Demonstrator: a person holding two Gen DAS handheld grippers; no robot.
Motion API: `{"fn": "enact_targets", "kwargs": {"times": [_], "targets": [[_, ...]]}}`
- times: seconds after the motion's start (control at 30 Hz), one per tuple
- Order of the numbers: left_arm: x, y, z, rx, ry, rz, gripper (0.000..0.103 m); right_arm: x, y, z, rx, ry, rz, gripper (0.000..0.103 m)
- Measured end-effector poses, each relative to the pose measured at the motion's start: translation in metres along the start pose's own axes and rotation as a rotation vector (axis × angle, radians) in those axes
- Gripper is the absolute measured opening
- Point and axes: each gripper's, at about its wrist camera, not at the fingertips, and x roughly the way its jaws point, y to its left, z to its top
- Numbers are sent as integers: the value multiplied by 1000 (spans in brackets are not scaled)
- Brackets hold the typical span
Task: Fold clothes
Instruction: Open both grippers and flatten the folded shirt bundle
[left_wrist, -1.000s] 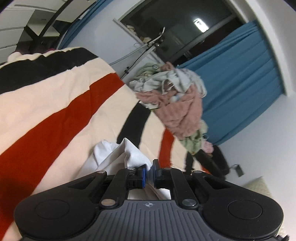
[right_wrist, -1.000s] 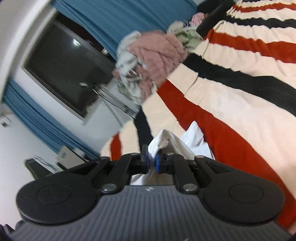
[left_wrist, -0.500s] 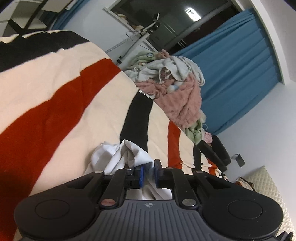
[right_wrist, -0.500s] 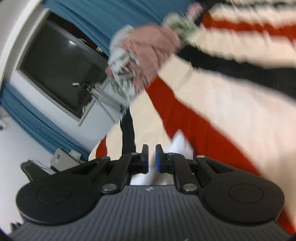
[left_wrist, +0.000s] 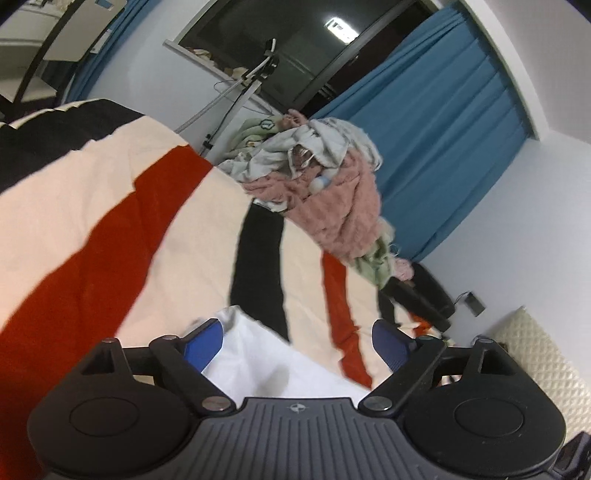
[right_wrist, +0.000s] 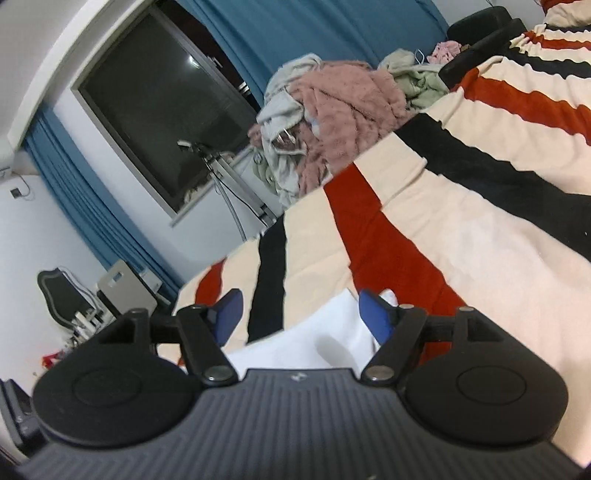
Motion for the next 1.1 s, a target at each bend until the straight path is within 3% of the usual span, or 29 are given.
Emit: {"fn": "enact_targets", "kwargs": {"times": [0.03, 0.2, 0.33, 0.4, 0.43, 0.53, 0.63, 0.73, 0.8, 0.87, 0.93, 0.97, 1.0, 1.07, 1.1], "targets": [[0, 2, -2, 12, 11, 29, 89, 1, 0, -1, -7, 13, -9, 71], [19, 10, -11, 80, 94, 146, 78, 29, -5, -16, -51, 125, -58, 47], [38, 15, -21, 89, 173, 191, 45, 44, 2, -24, -138, 148, -124, 29], [39, 15, -25, 111, 158, 197, 28, 41, 2, -27, -142, 146, -126, 13], [37, 13, -25, 124, 139, 201, 15, 37, 4, -26, -144, 125, -123, 10], [24, 2, -19, 145, 61, 148, 8, 21, 10, -22, -157, 50, -110, 6], [20, -11, -17, 192, 14, 135, 8, 11, 18, -19, -195, -30, -110, 5], [32, -11, -20, 216, 58, 178, 11, 19, 15, -19, -207, -28, -162, 5], [36, -10, -21, 230, 82, 205, 22, 28, 10, -21, -198, 4, -220, 8], [35, -12, -20, 252, 87, 230, 55, 31, 6, -21, -179, 17, -248, 10], [25, -18, -16, 268, 49, 198, 72, 27, 13, -20, -200, -4, -234, 16], [19, -23, -16, 286, 26, 162, 78, 24, 18, -21, -222, -26, -215, 30], [13, -27, -16, 305, 3, 127, 79, 20, 23, -22, -244, -49, -197, 54], [7, -36, -21, 349, -9, 97, 81, 13, 34, -23, -288, -93, -160, 72], [8, -38, -24, 361, 6, 95, 81, 9, 39, -24, -309, -115, -141, 71]]}}
